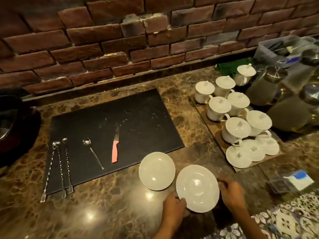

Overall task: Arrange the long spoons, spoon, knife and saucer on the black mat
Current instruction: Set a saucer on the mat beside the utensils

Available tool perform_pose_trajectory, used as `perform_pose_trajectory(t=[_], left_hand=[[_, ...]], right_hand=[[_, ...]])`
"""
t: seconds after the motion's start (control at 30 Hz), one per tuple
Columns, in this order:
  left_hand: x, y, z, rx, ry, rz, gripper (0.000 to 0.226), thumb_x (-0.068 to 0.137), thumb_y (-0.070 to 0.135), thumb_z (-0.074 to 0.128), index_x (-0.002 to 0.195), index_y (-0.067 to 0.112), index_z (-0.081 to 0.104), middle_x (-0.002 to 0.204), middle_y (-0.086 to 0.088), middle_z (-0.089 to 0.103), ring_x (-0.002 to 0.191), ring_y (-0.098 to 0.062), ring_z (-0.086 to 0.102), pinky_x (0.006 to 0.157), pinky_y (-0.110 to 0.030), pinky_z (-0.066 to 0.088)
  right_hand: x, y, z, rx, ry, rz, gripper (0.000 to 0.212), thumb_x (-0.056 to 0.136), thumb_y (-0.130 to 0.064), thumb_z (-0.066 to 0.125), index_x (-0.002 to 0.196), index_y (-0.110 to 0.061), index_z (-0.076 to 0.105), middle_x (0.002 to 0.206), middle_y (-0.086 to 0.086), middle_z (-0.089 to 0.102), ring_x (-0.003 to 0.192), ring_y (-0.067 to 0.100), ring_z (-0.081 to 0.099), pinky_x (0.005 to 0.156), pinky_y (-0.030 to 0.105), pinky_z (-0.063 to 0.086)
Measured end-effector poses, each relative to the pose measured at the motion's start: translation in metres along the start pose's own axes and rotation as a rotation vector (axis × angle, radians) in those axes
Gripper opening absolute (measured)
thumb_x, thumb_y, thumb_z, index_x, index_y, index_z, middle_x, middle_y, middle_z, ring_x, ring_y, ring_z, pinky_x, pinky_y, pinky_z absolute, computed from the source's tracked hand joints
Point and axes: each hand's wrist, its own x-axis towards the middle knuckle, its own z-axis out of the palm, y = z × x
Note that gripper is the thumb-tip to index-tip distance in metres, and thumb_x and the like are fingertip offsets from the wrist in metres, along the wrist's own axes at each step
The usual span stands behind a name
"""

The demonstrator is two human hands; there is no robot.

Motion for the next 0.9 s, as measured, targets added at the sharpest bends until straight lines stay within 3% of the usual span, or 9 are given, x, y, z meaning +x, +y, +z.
perform_pose_trajectory(t=[0.1,0.2,0.33,0.37,0.47,0.57,0.7,0.83,0.9], left_hand=[[0.003,0.004,0.008,0.025,0.060,0.033,0.014,0.087,0.001,0.057,0.079,0.012,0.054,0.076,-0.002,0.057,0.075,-0.018,0.061,0.066,-0.033,0.062],[0.002,0.007,0.008,0.139,0.101,0.132,0.013,0.086,0.001,0.056,0.088,0.014,0.057,0.072,0.008,0.055,0.070,-0.007,0.054,0.062,-0.013,0.048],[0.004,0.021,-0.002,0.098,0.182,0.183,0.015,0.090,0.005,0.059,0.080,0.017,0.057,0.076,0.002,0.059,0.070,-0.011,0.058,0.059,-0.014,0.053],[0.007,0.025,-0.008,0.104,0.229,0.188,0.014,0.090,0.006,0.059,0.078,0.014,0.058,0.075,-0.003,0.060,0.069,-0.015,0.058,0.057,-0.017,0.053],[0.017,0.034,-0.036,0.058,0.361,0.179,0.014,0.093,0.007,0.058,0.081,0.005,0.065,0.081,-0.014,0.066,0.080,-0.031,0.065,0.070,-0.037,0.060],[0.022,0.035,-0.063,0.056,0.548,0.219,0.018,0.092,0.004,0.055,0.079,0.008,0.066,0.080,-0.008,0.065,0.078,-0.023,0.060,0.058,-0.026,0.046],[0.027,0.025,-0.080,0.032,0.643,0.219,0.020,0.092,0.002,0.054,0.080,0.004,0.070,0.080,-0.009,0.069,0.073,-0.019,0.060,0.056,-0.020,0.043],[0.027,0.020,-0.086,0.016,0.653,0.219,0.024,0.091,-0.001,0.054,0.073,0.010,0.066,0.073,-0.002,0.064,0.066,-0.012,0.054,0.053,-0.008,0.042],[0.026,0.020,-0.085,0.022,0.643,0.217,0.026,0.092,0.000,0.055,0.073,0.016,0.063,0.070,0.004,0.061,0.064,-0.006,0.051,0.059,-0.002,0.042]], right_hand=[[-0.001,0.001,-0.001,0.062,-0.060,-0.048,0.015,0.087,-0.002,0.059,0.095,-0.003,0.073,0.086,0.012,0.073,0.080,0.027,0.066,0.068,0.030,0.048],[-0.001,-0.004,-0.003,0.090,-0.081,-0.079,0.013,0.086,0.002,0.059,0.090,-0.002,0.071,0.070,0.004,0.064,0.061,0.005,0.054,0.053,0.015,0.037],[0.009,-0.017,-0.002,0.123,-0.074,-0.095,0.011,0.088,0.000,0.059,0.084,-0.009,0.064,0.067,-0.003,0.061,0.064,0.015,0.057,0.055,0.024,0.040],[0.013,-0.024,0.000,0.137,-0.074,-0.107,0.009,0.088,-0.002,0.059,0.087,-0.008,0.065,0.069,-0.002,0.062,0.066,0.015,0.058,0.056,0.025,0.041],[0.022,-0.058,0.017,0.130,-0.092,-0.201,0.012,0.087,-0.006,0.061,0.096,-0.007,0.069,0.077,-0.001,0.063,0.066,0.008,0.055,0.057,0.019,0.039],[0.022,-0.095,0.043,0.146,-0.137,-0.313,0.011,0.086,-0.006,0.061,0.088,-0.011,0.071,0.071,-0.005,0.062,0.062,-0.001,0.053,0.054,0.012,0.037],[0.019,-0.115,0.069,0.075,-0.205,-0.386,0.017,0.083,-0.002,0.058,0.069,-0.008,0.065,0.059,0.004,0.058,0.055,0.014,0.049,0.051,0.024,0.037],[0.021,-0.116,0.082,0.019,-0.211,-0.398,0.013,0.085,-0.003,0.058,0.079,-0.005,0.070,0.067,0.004,0.063,0.061,0.016,0.054,0.052,0.023,0.038],[0.022,-0.111,0.085,0.006,-0.205,-0.389,0.012,0.085,-0.003,0.058,0.080,-0.002,0.069,0.070,0.008,0.065,0.061,0.018,0.056,0.050,0.012,0.036]])
